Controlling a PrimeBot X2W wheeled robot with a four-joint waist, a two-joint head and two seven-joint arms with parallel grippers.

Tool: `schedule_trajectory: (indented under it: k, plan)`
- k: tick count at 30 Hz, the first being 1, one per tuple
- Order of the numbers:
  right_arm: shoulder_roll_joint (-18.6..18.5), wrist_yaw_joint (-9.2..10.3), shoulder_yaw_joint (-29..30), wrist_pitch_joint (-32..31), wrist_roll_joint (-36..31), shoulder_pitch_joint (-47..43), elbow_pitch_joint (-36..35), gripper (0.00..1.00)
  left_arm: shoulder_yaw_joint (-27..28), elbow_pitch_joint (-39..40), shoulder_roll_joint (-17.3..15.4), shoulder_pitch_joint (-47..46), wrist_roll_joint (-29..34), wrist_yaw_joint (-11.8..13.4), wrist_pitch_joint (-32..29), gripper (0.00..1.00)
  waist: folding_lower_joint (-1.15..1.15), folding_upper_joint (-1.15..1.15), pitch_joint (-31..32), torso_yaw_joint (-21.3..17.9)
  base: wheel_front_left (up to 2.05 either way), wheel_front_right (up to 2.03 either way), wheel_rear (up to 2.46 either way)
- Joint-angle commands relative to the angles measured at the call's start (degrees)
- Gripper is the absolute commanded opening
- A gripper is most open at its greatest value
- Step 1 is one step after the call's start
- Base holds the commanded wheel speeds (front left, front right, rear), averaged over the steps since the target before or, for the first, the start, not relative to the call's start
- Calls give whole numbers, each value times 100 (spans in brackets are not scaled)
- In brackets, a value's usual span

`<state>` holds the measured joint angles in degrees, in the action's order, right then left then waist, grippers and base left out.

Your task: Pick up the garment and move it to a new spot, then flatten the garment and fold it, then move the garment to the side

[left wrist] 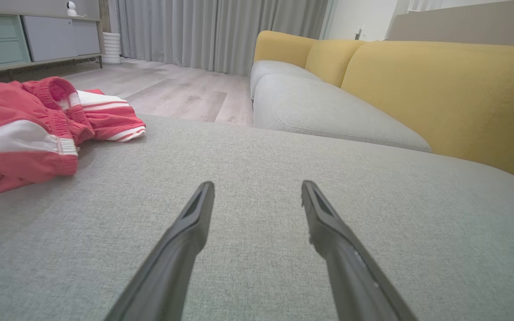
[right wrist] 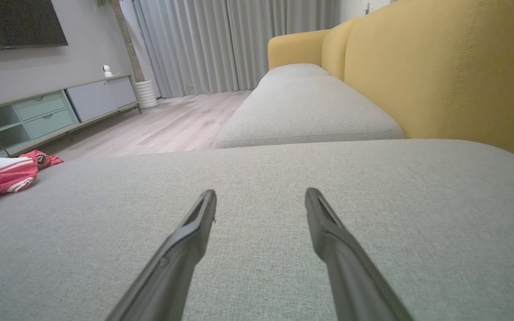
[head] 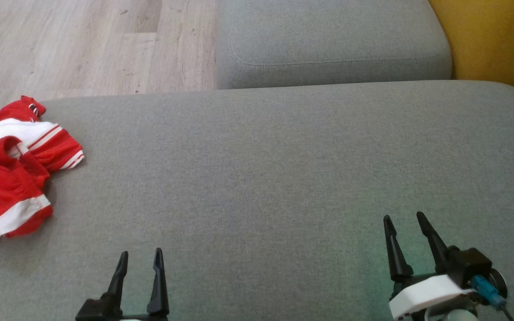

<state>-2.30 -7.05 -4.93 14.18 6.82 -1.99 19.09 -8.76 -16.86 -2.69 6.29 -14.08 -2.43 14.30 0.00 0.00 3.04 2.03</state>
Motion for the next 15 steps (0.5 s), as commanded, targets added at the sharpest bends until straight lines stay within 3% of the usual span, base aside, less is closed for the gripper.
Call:
schedule_trajectory:
  k: [1, 15]
  plan:
    - [-57, -44, -150, 82, -81, 205, -154, 100, 143, 153, -33, -130, 74, 27, 70, 100, 0, 0, 1, -2, 0, 0, 0]
    - [-57, -44, -148, 82, -34, 233, -54, 100, 141, 83, -50, -150, -57, 78, 35, 100, 0, 0, 7, -26, 0, 0, 0]
